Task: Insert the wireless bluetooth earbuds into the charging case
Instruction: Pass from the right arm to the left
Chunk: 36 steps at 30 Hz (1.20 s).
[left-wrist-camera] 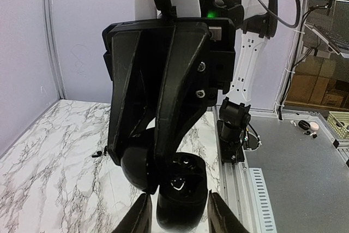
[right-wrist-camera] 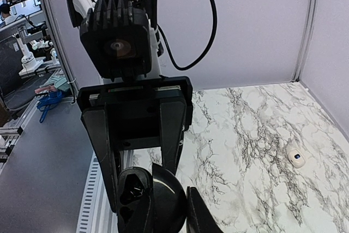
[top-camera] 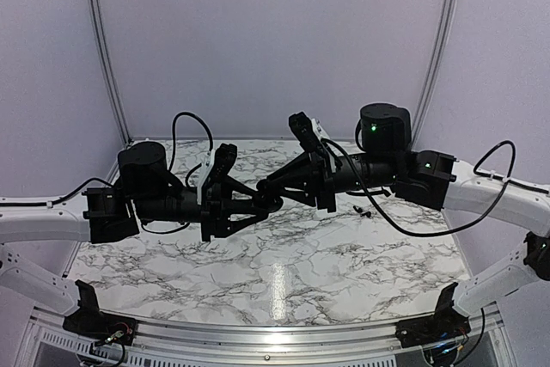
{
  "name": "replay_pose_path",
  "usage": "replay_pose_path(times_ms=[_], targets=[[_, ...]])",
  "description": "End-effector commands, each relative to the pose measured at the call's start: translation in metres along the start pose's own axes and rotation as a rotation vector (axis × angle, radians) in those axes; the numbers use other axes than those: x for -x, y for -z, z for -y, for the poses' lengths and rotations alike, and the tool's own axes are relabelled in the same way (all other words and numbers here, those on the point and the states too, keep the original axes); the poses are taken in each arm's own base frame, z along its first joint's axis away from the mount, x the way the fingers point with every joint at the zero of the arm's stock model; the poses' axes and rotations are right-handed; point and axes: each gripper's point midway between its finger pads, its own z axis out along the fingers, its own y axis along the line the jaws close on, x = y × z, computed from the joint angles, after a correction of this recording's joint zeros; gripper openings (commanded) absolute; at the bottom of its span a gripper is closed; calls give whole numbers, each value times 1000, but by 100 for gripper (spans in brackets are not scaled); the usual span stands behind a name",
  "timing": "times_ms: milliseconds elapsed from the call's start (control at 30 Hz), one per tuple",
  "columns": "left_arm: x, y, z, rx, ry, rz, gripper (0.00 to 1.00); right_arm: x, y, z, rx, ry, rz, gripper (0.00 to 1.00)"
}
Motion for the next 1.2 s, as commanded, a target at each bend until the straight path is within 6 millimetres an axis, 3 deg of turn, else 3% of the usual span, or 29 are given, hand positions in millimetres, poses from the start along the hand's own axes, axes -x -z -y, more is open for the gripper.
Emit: replay_pose_path(times_ms=[0, 200, 333, 400, 967, 1100, 1167], targets=[[10, -2, 4, -19, -27, 33, 37, 9, 1, -6, 15, 9, 26, 0], [9, -1, 4, -17, -30, 33, 28, 6, 0, -5, 15, 6, 16, 0], [10, 1, 4, -13, -26, 38, 42, 5, -1, -5, 20, 4, 14, 0], [11, 1, 4, -11, -24, 38, 43, 5, -1, -6, 23, 4, 14, 0], [7, 3, 6, -17, -28, 34, 9, 3, 1, 2, 12, -22, 18, 3], [1, 4, 5, -11, -29, 23, 7, 3, 5, 3, 26, -29, 33, 0], [1, 5, 4, 0, -31, 24, 15, 4, 5, 2, 38, -30, 33, 0]])
